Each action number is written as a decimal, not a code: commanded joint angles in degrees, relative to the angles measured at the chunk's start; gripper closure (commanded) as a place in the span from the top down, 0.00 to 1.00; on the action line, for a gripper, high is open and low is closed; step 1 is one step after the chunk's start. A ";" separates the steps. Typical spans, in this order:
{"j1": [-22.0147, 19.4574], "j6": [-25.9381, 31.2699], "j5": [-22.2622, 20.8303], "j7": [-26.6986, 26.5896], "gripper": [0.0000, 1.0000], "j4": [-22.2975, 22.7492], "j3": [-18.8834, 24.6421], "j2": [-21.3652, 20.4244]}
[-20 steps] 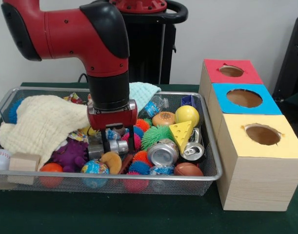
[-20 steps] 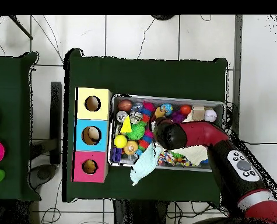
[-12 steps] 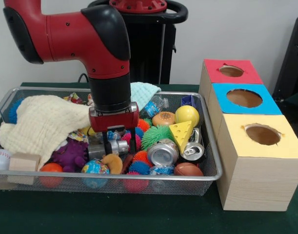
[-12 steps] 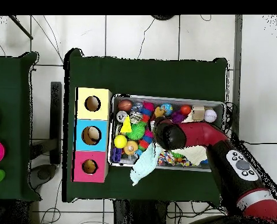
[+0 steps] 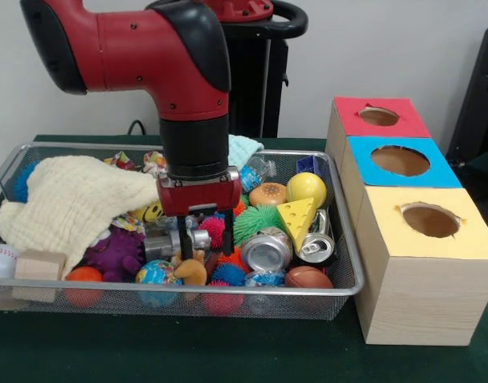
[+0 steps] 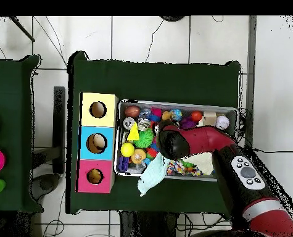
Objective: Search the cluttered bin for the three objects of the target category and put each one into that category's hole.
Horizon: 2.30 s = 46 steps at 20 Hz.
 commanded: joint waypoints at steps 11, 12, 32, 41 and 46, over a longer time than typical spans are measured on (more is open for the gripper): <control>5.89 -9.47 -1.88 5.98 1.00 -4.68 -8.08 -2.53; 5.97 -9.49 -1.76 5.83 1.00 -4.80 -8.23 -2.43; 2.50 -0.41 0.50 -0.78 1.00 -2.05 -6.31 -1.20; 1.36 2.98 0.67 -2.27 1.00 -0.69 -5.98 0.18; 0.19 4.29 0.87 -3.22 1.00 -0.03 -5.01 -0.18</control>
